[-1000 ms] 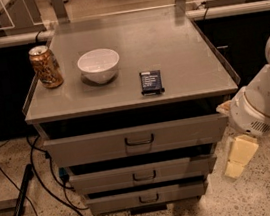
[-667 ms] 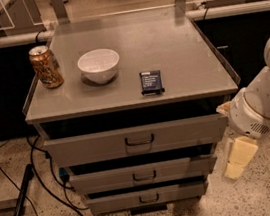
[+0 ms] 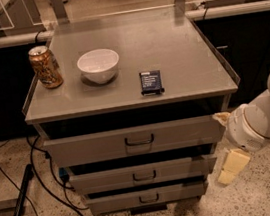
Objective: Open top drawer
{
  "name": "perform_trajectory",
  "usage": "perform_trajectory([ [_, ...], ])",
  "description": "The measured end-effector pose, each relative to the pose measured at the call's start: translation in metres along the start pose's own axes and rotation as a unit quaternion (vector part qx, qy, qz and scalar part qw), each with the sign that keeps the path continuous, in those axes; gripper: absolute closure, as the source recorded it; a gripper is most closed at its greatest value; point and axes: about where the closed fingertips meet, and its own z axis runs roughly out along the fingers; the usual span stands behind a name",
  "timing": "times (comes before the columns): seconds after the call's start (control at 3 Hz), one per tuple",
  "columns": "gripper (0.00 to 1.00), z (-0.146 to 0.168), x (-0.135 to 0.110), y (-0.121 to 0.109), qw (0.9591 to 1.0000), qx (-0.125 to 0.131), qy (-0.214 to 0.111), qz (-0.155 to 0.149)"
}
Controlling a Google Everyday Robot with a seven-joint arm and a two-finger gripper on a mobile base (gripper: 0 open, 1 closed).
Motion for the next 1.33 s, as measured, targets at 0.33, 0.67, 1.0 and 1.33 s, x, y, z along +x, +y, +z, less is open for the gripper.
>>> perform_trajectory([
  [0.33,0.0,0.014,-0.009,-0.015,0.9988,0.03,-0.026,-0.03],
  [0.67,0.0,0.021,-0.015,-0.025,0.9968,0.047,-0.035,-0.056],
  [1.0,0.0,0.032,-0.016,-0.036,0.996,0.049,-0.024,-0.07],
  [1.33,0.0,0.046,-0.014,-0.047,0.9957,0.049,-0.005,-0.078],
])
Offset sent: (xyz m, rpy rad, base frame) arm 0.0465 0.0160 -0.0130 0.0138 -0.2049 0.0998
